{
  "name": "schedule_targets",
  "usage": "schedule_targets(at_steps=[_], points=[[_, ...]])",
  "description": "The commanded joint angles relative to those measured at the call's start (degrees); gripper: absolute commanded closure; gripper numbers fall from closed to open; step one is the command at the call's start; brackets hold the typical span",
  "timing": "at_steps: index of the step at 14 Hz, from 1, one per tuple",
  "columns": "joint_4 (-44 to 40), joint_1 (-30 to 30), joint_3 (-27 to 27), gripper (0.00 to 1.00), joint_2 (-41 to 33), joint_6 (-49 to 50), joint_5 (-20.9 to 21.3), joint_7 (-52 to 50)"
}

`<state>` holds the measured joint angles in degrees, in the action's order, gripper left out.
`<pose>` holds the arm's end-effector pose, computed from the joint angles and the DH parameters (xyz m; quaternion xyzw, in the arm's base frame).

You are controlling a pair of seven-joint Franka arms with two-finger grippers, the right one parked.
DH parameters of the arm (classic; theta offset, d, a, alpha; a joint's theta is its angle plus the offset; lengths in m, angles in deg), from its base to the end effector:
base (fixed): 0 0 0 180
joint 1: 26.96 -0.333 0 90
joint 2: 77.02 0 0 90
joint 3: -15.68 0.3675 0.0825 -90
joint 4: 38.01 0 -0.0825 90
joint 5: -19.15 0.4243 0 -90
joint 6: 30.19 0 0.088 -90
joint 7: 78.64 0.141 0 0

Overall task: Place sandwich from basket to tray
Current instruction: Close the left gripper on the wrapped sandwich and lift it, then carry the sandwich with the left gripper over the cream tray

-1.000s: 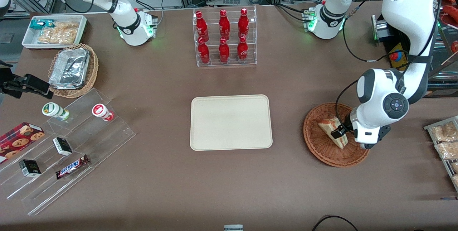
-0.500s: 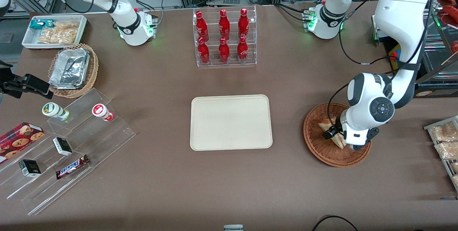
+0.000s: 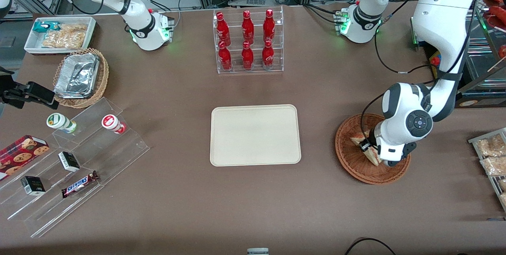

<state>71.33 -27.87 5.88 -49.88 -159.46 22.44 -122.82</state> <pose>0.6565 -0.0957 0.2247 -0.9549 -0.2906 0.0609 0.0100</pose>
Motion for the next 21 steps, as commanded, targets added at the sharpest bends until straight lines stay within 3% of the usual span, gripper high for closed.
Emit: schedule_targets(at_steps=[1,3,6,8,12,16,21], points=[[-3.1,0.2,-1.1,0.92,-3.7,8.1,0.3,5.1],[-8.0,0.2,-5.5,0.92,-3.7,15.8,0.5,5.7],[-10.4,0.3,-15.0,0.91,-3.2,17.0,0.8,4.7],[-10.5,2.7,-18.7,0.90,-2.2,16.8,3.8,4.8],[-19.1,13.6,-18.6,0.88,6.8,16.9,5.0,4.3],[-30.2,19.1,-18.4,0.88,15.2,21.6,6.2,-1.2],[-35.8,22.7,-18.1,0.83,22.2,21.1,8.0,-4.0]])
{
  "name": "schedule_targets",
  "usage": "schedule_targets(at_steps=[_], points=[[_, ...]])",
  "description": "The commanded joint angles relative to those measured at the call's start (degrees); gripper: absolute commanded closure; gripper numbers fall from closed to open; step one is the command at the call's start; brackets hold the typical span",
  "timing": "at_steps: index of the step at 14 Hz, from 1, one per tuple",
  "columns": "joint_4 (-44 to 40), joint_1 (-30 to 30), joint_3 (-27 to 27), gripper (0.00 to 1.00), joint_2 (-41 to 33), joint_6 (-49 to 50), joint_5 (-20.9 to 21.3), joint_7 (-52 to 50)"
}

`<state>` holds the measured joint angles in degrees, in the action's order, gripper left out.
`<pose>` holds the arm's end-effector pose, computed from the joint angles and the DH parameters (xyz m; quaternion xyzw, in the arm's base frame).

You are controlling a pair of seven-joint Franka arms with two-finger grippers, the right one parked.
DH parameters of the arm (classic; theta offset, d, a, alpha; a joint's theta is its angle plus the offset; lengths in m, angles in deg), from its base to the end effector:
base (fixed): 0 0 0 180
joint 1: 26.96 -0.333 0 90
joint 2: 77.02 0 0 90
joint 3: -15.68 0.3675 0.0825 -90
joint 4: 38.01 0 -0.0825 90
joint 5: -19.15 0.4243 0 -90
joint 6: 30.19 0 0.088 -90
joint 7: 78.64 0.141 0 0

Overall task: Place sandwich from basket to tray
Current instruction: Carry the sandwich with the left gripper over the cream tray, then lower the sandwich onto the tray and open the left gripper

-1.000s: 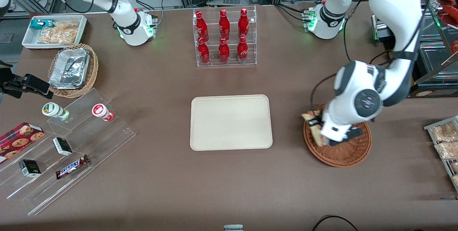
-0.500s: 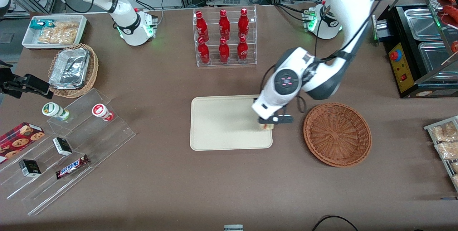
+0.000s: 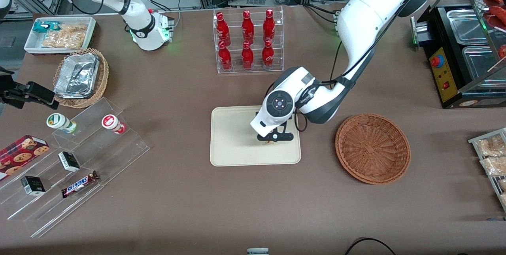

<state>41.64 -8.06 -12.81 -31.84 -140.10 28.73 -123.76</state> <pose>0.5842 -0.5028 0.2497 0.9913 -0.0065 -0.1312 0.0102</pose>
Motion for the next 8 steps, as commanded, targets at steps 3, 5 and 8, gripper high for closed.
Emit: schedule_targets(at_steps=[3,5,8], points=[[-10.7,6.1,3.0,0.65,8.2,1.6,4.4,-7.0],[-10.8,6.1,3.4,0.00,8.0,1.6,4.6,-7.3],[-10.7,5.7,4.1,0.00,5.1,2.4,4.8,-8.1]])
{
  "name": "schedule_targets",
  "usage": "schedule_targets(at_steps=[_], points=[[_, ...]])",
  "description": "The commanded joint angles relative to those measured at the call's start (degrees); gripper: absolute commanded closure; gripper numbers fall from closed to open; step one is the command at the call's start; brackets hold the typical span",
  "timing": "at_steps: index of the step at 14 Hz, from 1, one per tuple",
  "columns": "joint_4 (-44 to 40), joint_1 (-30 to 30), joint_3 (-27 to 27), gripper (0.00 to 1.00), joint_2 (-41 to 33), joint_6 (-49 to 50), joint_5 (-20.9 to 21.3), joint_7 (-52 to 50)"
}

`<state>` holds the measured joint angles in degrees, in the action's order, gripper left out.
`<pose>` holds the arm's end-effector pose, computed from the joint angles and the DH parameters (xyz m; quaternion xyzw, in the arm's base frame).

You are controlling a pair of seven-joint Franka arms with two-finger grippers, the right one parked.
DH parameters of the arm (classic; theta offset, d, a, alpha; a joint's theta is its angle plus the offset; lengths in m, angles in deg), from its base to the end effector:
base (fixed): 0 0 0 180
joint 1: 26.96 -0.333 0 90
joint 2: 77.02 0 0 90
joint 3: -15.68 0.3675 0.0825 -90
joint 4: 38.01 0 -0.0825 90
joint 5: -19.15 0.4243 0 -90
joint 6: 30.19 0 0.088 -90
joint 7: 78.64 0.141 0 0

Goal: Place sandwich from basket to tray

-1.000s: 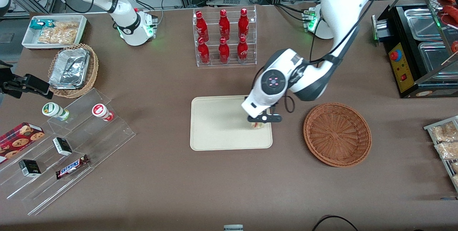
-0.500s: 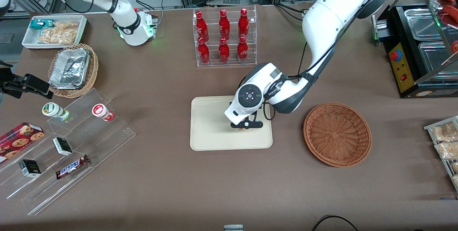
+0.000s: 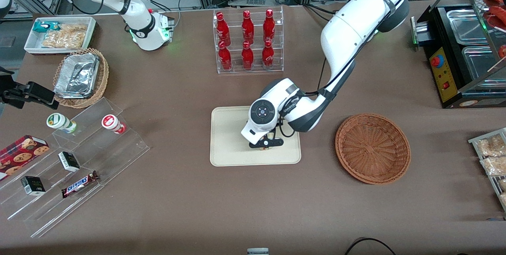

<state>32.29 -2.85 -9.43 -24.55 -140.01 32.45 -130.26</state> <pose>0.6054 -0.5315 0.2142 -0.9941 -0.0374 0.1016 0.0106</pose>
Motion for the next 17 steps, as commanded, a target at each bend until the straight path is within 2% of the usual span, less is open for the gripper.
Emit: schedule_targets(at_steps=[1,6,8,13,17], points=[[-1.4,0.5,0.8,0.00,-3.7,2.6,1.2,-1.6],[-0.9,-0.4,2.9,0.00,-11.6,7.9,0.6,-1.5],[0.4,-5.9,3.0,0.00,-15.0,10.4,0.3,0.0],[10.4,-15.8,3.1,0.00,-26.3,16.9,0.1,15.1],[10.9,-22.5,3.2,0.00,-32.5,25.8,-1.2,20.6]])
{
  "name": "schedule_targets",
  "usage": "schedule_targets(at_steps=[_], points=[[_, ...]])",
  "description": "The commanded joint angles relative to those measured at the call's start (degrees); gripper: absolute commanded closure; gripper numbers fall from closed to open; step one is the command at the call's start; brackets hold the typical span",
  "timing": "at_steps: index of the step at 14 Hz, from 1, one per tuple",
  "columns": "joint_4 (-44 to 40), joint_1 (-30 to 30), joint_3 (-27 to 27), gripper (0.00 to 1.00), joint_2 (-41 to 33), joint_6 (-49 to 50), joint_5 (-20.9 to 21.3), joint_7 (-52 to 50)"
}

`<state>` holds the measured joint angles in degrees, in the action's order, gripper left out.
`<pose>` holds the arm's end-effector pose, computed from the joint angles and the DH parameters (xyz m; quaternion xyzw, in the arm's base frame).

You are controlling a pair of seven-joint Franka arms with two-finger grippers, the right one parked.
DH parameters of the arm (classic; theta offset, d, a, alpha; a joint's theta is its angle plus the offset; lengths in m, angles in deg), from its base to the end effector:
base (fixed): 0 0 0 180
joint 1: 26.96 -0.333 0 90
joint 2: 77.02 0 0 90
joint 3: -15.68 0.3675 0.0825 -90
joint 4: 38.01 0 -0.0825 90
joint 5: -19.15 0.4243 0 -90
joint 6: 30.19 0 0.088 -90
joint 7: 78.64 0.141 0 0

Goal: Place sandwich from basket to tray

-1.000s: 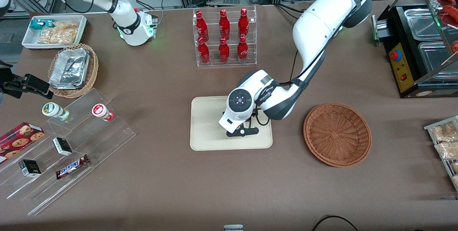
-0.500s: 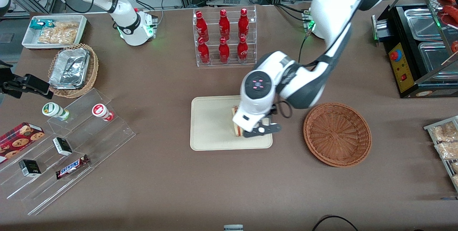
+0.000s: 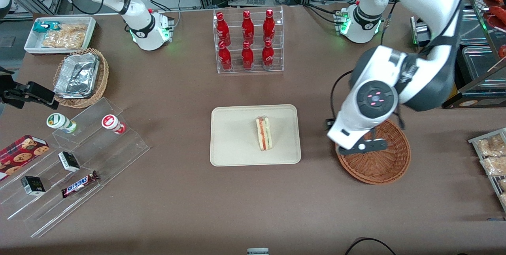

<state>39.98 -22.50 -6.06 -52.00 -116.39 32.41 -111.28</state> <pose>0.6634 -0.2384 0.4718 -0.9893 -0.0538 0.0969 0.0952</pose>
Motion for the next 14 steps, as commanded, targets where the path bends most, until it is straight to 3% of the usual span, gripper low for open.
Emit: schedule_targets(at_steps=[1,3,7,14], points=[[4.4,-4.4,-0.2,0.00,-7.3,2.7,-2.3,3.3],[6.8,-8.0,0.1,0.00,-12.4,3.3,-5.7,9.0],[8.8,-8.0,6.2,0.00,-21.4,7.9,-10.2,15.9],[8.8,-3.8,11.2,0.00,-25.8,10.2,-9.8,18.0]])
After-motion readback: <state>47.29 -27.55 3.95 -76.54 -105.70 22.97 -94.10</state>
